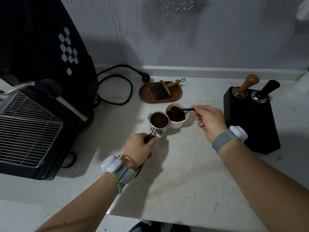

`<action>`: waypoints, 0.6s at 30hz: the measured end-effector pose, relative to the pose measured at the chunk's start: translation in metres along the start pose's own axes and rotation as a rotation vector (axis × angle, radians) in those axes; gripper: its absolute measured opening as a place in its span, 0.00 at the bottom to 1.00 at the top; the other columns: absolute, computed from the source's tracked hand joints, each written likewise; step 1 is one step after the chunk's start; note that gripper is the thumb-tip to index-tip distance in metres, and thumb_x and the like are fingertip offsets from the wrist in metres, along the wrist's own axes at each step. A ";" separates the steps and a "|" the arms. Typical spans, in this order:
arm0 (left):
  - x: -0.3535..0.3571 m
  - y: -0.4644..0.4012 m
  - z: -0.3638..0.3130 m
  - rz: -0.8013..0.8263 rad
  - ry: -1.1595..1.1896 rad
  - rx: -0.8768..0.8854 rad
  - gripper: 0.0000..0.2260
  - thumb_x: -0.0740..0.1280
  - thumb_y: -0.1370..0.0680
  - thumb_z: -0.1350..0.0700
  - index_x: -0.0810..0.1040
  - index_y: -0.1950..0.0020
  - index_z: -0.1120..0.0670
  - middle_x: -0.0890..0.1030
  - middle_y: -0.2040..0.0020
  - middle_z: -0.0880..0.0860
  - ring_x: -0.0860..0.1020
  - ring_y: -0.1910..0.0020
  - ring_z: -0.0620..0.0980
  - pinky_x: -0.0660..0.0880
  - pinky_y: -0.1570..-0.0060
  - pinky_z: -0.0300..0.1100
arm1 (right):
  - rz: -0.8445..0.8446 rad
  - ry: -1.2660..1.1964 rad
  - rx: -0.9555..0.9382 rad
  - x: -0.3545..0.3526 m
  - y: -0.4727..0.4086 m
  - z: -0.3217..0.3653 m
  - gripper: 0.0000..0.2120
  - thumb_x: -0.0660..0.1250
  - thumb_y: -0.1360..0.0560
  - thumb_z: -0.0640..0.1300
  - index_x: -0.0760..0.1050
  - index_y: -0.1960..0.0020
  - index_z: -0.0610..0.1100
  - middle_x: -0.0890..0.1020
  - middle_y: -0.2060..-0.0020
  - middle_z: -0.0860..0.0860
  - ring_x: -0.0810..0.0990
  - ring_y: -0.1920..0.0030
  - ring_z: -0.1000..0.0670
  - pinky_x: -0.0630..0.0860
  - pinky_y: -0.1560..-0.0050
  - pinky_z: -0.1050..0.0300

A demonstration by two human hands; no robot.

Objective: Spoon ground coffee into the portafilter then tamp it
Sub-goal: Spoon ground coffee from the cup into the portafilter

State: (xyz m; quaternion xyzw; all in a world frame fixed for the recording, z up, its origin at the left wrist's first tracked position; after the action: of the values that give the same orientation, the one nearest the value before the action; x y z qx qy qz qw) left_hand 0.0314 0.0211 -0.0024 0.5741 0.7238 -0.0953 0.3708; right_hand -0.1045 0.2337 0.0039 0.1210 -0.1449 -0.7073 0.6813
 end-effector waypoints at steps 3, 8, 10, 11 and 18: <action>0.001 0.000 -0.002 0.002 0.007 0.005 0.15 0.66 0.22 0.44 0.79 0.63 0.52 0.78 0.81 0.46 0.75 0.82 0.39 0.69 0.74 0.23 | 0.053 0.016 -0.089 0.002 0.010 0.013 0.07 0.66 0.23 0.38 0.83 0.55 0.42 0.81 0.68 0.49 0.71 0.70 0.54 0.65 0.76 0.65; 0.001 0.001 -0.004 -0.004 0.021 0.018 0.15 0.66 0.22 0.45 0.80 0.63 0.53 0.78 0.81 0.46 0.76 0.81 0.40 0.69 0.74 0.24 | 0.156 0.297 -0.432 0.017 0.040 0.032 0.06 0.68 0.23 0.40 0.83 0.51 0.42 0.84 0.66 0.49 0.76 0.70 0.58 0.72 0.66 0.68; 0.001 0.001 -0.004 -0.007 0.028 0.019 0.15 0.66 0.22 0.45 0.80 0.63 0.54 0.78 0.81 0.47 0.76 0.81 0.40 0.69 0.74 0.24 | 0.185 0.516 -0.700 0.024 0.056 0.038 0.05 0.69 0.24 0.40 0.84 0.50 0.43 0.85 0.64 0.49 0.79 0.66 0.60 0.74 0.62 0.67; 0.000 0.001 -0.003 -0.010 0.035 0.018 0.15 0.66 0.22 0.45 0.80 0.63 0.54 0.78 0.80 0.47 0.76 0.81 0.40 0.69 0.74 0.24 | 0.206 0.633 -0.836 0.028 0.063 0.039 0.05 0.70 0.24 0.40 0.84 0.50 0.44 0.85 0.63 0.50 0.80 0.65 0.58 0.76 0.60 0.64; -0.001 0.001 -0.001 -0.037 0.060 0.039 0.15 0.66 0.22 0.45 0.80 0.63 0.53 0.78 0.81 0.47 0.75 0.82 0.40 0.69 0.74 0.24 | 0.258 0.896 -1.210 0.028 0.081 0.027 0.08 0.68 0.22 0.45 0.84 0.45 0.47 0.85 0.58 0.50 0.83 0.60 0.47 0.79 0.64 0.51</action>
State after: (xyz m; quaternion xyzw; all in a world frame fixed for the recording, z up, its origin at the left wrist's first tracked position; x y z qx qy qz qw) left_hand 0.0324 0.0213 -0.0005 0.5702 0.7431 -0.0993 0.3359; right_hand -0.0401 0.2040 0.0594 -0.0159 0.5451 -0.4614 0.6998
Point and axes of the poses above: each hand's wrist, its own y-axis away from the middle knuckle, its own x-axis out of the palm, z = x × y, the point moved 3 cm from there along -y, towards the middle knuckle
